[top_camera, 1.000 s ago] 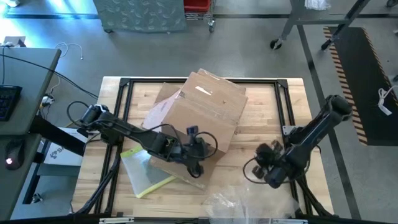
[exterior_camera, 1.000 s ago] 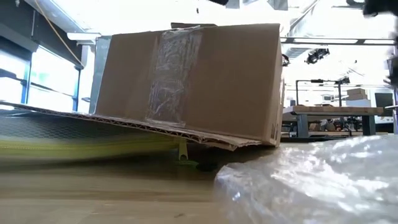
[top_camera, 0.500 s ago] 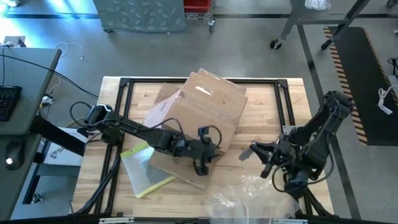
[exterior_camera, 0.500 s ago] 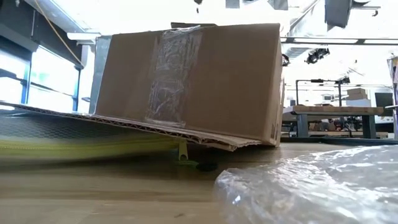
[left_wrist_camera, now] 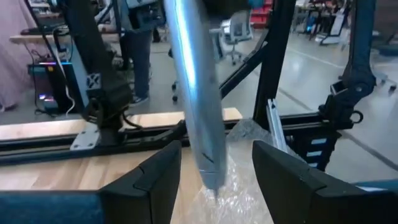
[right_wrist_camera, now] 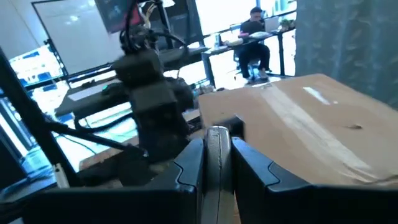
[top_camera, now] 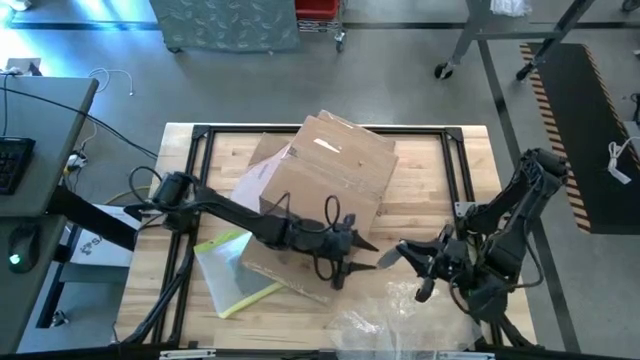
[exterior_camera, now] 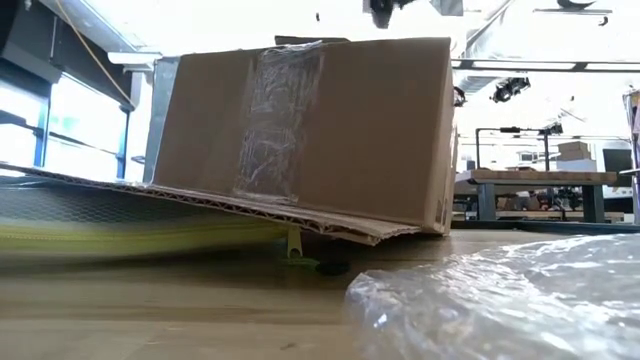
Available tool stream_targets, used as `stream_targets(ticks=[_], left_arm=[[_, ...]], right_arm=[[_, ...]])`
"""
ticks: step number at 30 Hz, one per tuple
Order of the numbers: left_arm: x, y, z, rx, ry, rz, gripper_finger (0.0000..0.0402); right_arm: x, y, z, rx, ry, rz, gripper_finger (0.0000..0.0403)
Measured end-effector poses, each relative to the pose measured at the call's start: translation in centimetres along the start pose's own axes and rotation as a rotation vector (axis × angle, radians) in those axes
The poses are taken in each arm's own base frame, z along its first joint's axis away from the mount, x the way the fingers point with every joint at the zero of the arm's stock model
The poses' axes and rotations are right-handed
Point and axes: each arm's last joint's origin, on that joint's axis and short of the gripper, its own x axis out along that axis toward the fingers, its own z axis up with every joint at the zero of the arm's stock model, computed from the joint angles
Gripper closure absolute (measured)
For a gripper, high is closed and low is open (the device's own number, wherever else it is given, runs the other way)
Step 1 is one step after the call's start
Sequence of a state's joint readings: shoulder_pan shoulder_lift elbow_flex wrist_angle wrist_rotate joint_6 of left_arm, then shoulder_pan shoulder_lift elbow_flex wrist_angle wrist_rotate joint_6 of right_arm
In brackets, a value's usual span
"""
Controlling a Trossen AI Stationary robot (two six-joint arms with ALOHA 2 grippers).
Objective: Unpack boxes
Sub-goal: Break down the cardboard box using the silver cutter until it is fully flat
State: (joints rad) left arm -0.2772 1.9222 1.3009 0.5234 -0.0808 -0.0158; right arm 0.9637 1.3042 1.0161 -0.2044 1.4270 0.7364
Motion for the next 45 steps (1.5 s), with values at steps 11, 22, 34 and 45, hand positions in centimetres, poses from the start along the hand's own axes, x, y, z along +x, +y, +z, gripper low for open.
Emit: stream_targets(ticks=[11, 22, 34, 45], left_arm=[[1.4, -0.5, -2.1, -0.106, -0.039, -0.069, 0.0230], [1.3, -0.5, -2.2, -0.156, -0.014, -0.136, 0.0350], [-1.3, -0.7, -0.1, -0.403, 0.235, -0.162, 0.0350], [-5.3, -0.5, 1.2, -0.610, 0.538, -0.090, 0.0350]], right_arm=[[2.0, 1.1, -0.1, -0.059, 0.029, 0.038, 0.0364], [1.9, 1.2, -0.1, -0.063, 0.048, 0.070, 0.0363], [1.9, 0.8, -0.9, -0.278, 0.140, 0.164, 0.0300], [1.6, -0.5, 1.0, -0.600, 0.416, 0.249, 0.0270]])
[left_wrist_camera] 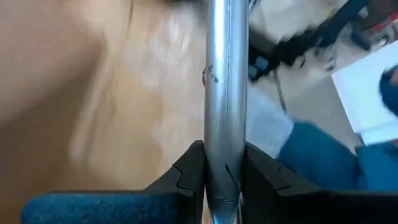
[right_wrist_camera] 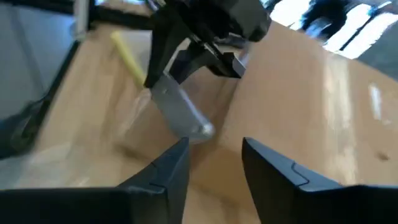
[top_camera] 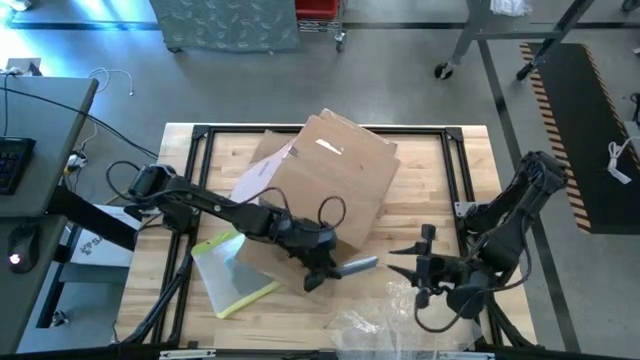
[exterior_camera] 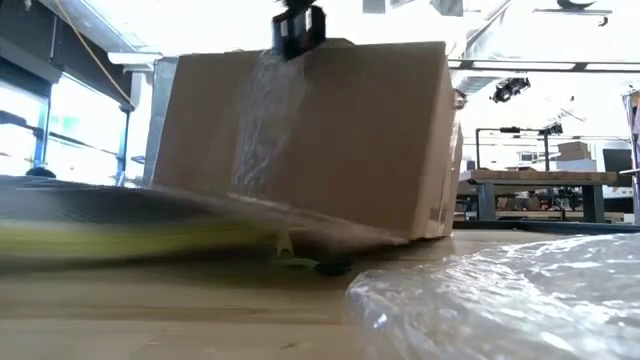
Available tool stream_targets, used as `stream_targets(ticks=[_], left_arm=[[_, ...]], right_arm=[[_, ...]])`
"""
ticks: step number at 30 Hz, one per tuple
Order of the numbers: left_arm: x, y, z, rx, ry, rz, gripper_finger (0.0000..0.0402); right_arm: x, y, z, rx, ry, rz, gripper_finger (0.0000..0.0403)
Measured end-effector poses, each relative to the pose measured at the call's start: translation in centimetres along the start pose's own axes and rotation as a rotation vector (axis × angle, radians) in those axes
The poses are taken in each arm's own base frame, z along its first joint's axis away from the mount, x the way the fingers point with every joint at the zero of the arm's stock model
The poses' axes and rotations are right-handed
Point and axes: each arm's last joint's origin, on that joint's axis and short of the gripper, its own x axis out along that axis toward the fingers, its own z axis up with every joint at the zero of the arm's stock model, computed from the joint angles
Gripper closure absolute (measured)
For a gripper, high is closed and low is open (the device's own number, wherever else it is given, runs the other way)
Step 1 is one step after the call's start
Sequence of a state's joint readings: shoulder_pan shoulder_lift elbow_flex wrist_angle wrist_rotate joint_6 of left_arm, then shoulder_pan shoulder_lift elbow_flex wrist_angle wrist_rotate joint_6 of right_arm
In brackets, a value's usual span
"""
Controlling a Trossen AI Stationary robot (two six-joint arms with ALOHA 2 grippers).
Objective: Unpack boxes
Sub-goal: Break down the cardboard box using the silver cutter until it is fully flat
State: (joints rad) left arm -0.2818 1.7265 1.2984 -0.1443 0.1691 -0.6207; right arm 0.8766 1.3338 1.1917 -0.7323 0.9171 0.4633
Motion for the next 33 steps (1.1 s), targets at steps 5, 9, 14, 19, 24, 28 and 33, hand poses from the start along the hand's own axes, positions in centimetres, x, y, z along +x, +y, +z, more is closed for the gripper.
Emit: stream_targets(ticks=[5, 9, 14, 19, 24, 28, 33], left_arm=[[-0.6, 0.4, -0.6, -0.052, 0.069, 0.084, 0.0350], [-0.5, 0.7, -1.1, -0.083, 0.097, 0.118, 0.0350], [-0.6, 0.5, -0.9, -0.103, 0.077, 0.108, 0.0346], [-0.5, 0.5, -0.8, -0.103, 0.073, 0.105, 0.0347], [-0.5, 0.2, -1.0, -0.106, 0.072, 0.098, 0.0347], [-0.4, -0.2, -1.2, -0.098, 0.071, 0.088, 0.0346], [-0.4, -0.5, -1.4, -0.071, 0.074, 0.086, 0.0345]], right_arm=[[0.2, -0.2, 1.3, -0.122, 0.100, 0.111, 0.0222], [2.2, 1.2, 2.5, -0.270, 0.120, 0.174, 0.0172], [6.7, 4.3, 2.2, -0.601, 0.174, 0.027, 0.0121], [11.2, 7.0, 0.9, -0.862, 0.244, -0.154, 0.0121], [14.2, 7.7, 0.2, -0.893, 0.312, -0.200, 0.0147], [15.1, 7.0, 0.2, -0.770, 0.340, -0.217, 0.0185], [15.0, 6.4, 0.5, -0.578, 0.354, -0.157, 0.0299]])
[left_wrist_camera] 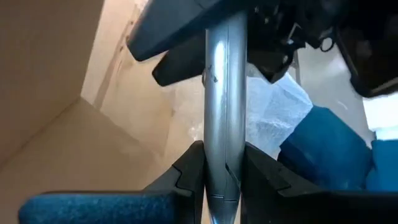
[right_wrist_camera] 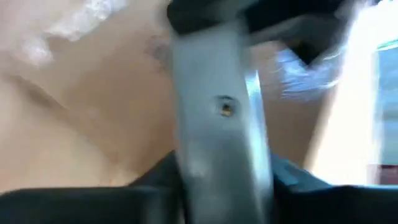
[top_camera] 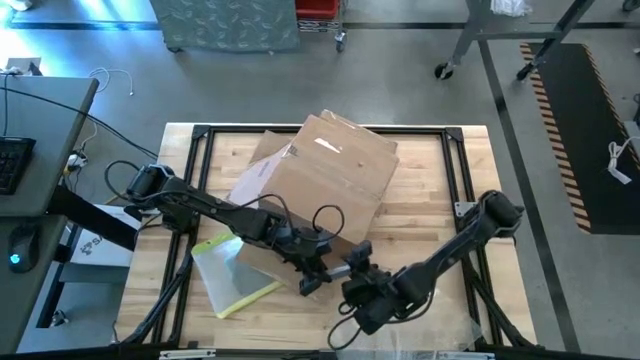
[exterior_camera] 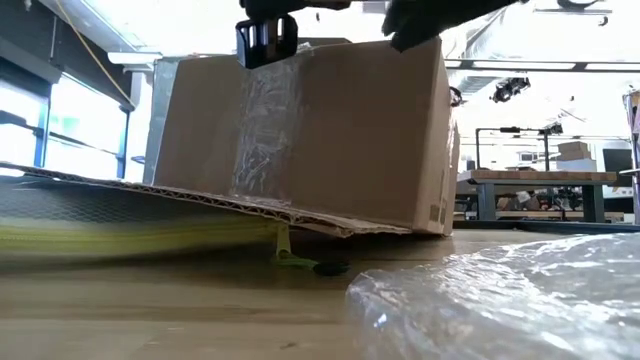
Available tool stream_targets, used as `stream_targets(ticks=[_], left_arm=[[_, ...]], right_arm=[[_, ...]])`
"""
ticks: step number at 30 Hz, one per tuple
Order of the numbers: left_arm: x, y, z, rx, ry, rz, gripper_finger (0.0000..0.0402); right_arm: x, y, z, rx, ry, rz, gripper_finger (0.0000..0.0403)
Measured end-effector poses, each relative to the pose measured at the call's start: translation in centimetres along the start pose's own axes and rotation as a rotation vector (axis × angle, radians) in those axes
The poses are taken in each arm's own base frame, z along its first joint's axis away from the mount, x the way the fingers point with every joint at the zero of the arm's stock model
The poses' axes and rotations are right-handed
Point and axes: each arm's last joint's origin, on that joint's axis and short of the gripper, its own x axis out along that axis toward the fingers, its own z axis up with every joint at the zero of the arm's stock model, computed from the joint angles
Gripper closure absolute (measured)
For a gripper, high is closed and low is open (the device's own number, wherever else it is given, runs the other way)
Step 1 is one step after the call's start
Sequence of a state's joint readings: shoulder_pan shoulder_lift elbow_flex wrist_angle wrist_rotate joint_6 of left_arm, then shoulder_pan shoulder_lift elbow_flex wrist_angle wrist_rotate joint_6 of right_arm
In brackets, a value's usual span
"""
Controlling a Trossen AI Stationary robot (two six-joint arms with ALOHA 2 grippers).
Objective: Unpack boxes
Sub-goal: Break down the cardboard box using the silver cutter until it is fully flat
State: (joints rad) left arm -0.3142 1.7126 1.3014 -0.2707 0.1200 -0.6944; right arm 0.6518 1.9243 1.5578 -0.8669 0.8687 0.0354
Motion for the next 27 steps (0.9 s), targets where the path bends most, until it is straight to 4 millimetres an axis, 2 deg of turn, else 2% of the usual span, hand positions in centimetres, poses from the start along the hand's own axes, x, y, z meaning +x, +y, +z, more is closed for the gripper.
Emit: stream_targets(ticks=[1, 7, 10, 13, 17, 19, 22, 24, 27], left_arm=[[0.0, -0.1, 0.0, 0.018, -0.001, -0.006, 0.0343], [-0.7, 0.0, 0.5, 0.094, 0.030, -0.086, 0.0314], [-2.6, -0.3, 1.0, 0.130, 0.013, -0.106, 0.0302], [-5.6, -1.0, 1.5, 0.196, -0.048, -0.094, 0.0300], [-9.3, -2.0, 1.9, 0.357, -0.189, -0.027, 0.0305], [-10.5, -2.9, 1.8, 0.460, -0.268, 0.010, 0.0308], [-10.7, -4.3, 1.4, 0.568, -0.349, 0.021, 0.0311], [-9.8, -5.5, 1.1, 0.679, -0.396, 0.003, 0.0314], [-7.7, -8.4, 0.0, 0.871, -0.562, 0.069, 0.0334]], right_arm=[[0.0, 0.1, 0.0, 0.038, 0.002, 0.030, 0.0323], [-0.3, 0.5, -0.1, 0.297, 0.019, 0.094, 0.0323], [-0.9, 1.4, -1.2, 0.376, 0.034, 0.088, 0.0324], [-2.0, 2.6, -3.0, 0.502, 0.049, 0.098, 0.0324], [-3.8, 3.9, -4.3, 0.739, -0.082, 0.108, 0.0324], [-4.6, 4.3, -4.4, 0.849, -0.183, 0.125, 0.0324], [-6.1, 4.1, -4.2, 0.958, -0.334, 0.138, 0.0324], [-7.1, 3.4, -4.0, 1.009, -0.419, 0.131, 0.0324], [-8.8, 1.9, -3.5, 1.059, -0.518, 0.111, 0.0324]])
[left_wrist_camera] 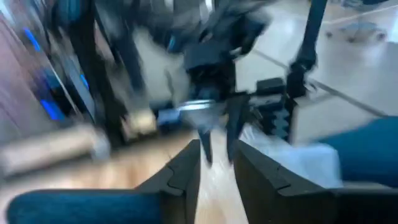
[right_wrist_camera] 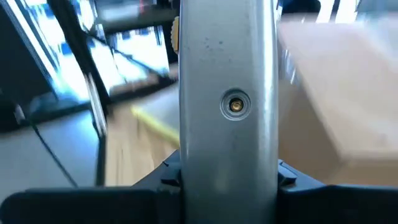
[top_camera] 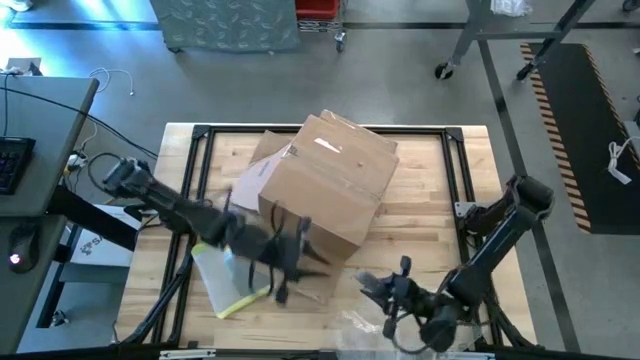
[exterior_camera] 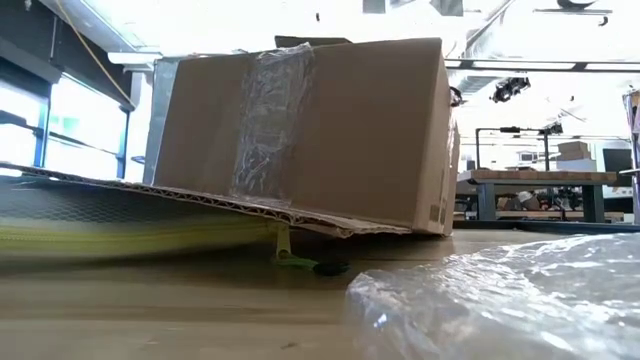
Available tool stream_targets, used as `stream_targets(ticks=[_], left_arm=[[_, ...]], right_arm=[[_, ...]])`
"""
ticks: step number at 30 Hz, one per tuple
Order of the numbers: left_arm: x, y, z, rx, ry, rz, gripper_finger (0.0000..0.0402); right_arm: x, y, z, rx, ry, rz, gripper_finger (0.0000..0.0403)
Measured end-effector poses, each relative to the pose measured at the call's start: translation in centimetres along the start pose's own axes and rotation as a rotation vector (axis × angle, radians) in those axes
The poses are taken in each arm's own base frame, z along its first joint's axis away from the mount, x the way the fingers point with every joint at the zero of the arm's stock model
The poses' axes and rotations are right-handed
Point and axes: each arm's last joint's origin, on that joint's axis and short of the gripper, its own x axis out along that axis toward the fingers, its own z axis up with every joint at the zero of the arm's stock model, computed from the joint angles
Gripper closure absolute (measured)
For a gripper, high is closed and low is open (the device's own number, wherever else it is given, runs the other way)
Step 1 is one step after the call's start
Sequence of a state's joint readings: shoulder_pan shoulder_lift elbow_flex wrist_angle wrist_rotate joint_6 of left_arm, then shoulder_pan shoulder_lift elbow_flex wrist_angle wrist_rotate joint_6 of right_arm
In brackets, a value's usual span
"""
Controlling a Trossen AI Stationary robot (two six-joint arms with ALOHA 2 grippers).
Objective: Unpack boxes
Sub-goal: Break down the cardboard box using the silver cutter until it is fully flat
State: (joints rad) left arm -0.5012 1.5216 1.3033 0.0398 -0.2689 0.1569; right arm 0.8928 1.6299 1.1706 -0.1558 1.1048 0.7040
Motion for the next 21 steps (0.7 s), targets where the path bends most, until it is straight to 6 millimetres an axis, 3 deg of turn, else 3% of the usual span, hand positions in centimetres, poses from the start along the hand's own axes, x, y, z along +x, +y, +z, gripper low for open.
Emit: stream_targets(ticks=[3, 6, 13, 21], left_arm=[[1.6, -2.6, 0.0, 0.124, -0.114, 0.029, 0.0380], [3.1, -3.9, -0.4, 0.211, -0.194, 0.143, 0.0394], [5.8, -3.4, -0.2, 0.360, -0.332, 0.263, 0.0400], [7.4, -3.2, 0.2, 0.437, -0.334, 0.280, 0.0401]], right_arm=[[-0.8, -0.2, 2.6, 0.069, -0.089, 0.009, 0.0324], [-1.6, -0.2, 4.7, 0.096, -0.141, 0.054, 0.0324], [-1.5, 0.1, 6.8, 0.065, -0.200, 0.205, 0.0324], [-0.6, -0.3, 7.1, 0.052, -0.202, 0.213, 0.0324]])
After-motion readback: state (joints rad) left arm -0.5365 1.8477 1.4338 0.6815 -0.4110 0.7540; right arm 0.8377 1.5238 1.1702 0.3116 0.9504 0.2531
